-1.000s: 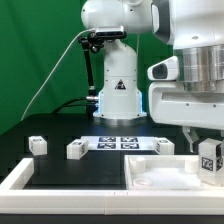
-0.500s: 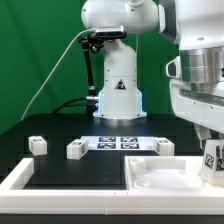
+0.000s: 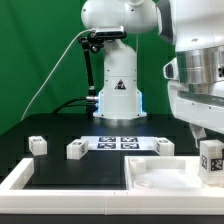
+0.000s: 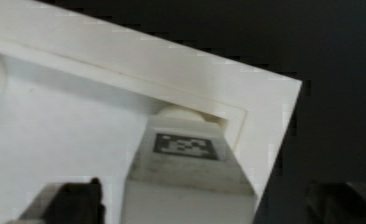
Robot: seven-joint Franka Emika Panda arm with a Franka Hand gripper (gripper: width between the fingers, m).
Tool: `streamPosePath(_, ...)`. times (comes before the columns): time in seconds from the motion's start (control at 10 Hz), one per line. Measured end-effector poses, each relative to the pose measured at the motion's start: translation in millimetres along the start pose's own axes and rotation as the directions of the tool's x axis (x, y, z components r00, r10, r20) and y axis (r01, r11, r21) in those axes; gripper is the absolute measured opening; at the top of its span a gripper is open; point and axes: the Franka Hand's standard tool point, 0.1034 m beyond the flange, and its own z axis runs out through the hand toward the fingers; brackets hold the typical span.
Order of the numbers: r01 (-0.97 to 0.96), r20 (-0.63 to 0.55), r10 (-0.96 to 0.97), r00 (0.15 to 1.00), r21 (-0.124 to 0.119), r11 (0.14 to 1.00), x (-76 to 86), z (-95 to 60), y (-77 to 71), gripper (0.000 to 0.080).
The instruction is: Assemble one leg
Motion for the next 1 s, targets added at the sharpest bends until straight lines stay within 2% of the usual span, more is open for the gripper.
streamPosePath(0.2,0.293,-0.002,-0.293,0.956,-0.002,0.956,2.1,0.3,0.7,0.0644)
streamPosePath(0.4,0.530,0.001,-0.530,0.848,-0.008,0.848,3.8,3.2,1.7,0.0648)
streamPosePath(0.5,0.624,0.001,-0.624,0.781,-0.027,0.781,2.9,4.4,2.0,0.0648)
streamPosePath(0.8,0.866,-0.014,-0.870,0.493,-0.090,0.492,3.1,4.1,0.8,0.0648)
streamPosePath(0.9,0.921,-0.022,-0.927,0.375,-0.104,0.375,1.1,5.3,0.8,0.0648)
streamPosePath(1.0,0.959,-0.019,-0.965,0.263,-0.106,0.264,6.0,6.7,3.2,0.0648)
